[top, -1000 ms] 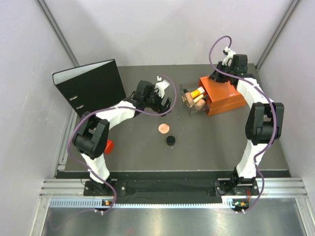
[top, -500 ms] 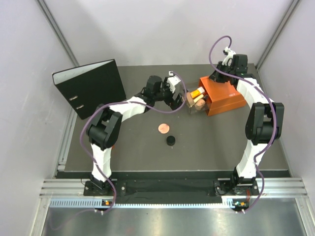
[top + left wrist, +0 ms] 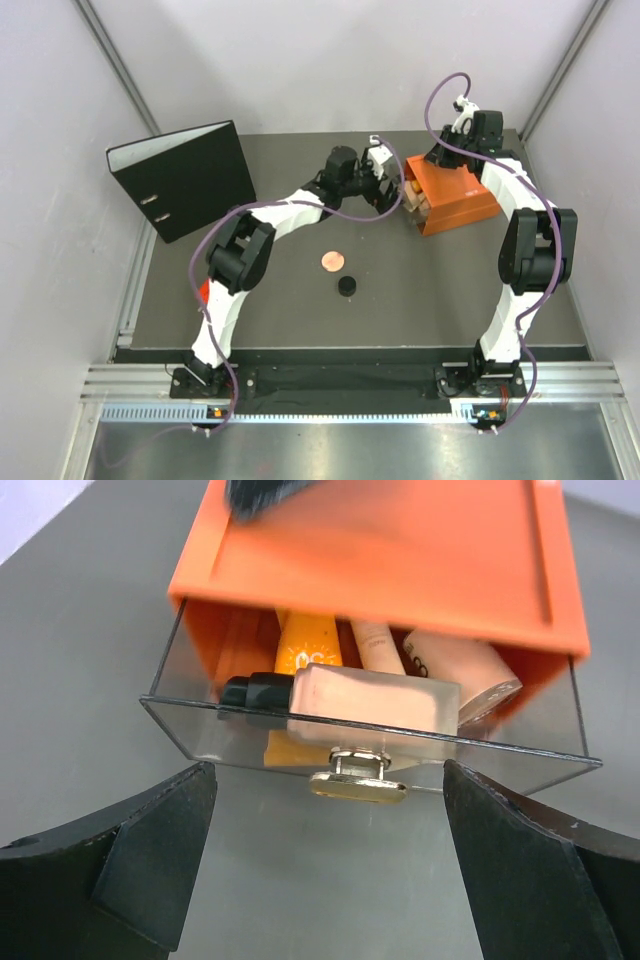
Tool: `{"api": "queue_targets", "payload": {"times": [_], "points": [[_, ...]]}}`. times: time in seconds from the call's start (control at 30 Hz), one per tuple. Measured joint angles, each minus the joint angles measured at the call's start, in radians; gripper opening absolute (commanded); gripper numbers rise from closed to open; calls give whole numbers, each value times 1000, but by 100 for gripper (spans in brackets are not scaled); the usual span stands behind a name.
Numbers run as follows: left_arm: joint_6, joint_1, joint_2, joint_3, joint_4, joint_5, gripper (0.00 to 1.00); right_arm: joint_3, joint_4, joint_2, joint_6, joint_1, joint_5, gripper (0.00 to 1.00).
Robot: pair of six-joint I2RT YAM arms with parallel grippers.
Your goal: Organize the makeup
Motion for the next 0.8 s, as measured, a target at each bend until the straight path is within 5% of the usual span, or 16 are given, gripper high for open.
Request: {"api": "queue_targets", "payload": {"times": [0.37,0.8], "points": [[-177,-38,134,88,185,12,99,0,0,0,0,0,0,0],[-236,-59,228,217,201,11,99,0,10,2,0,0,7,0]]}}
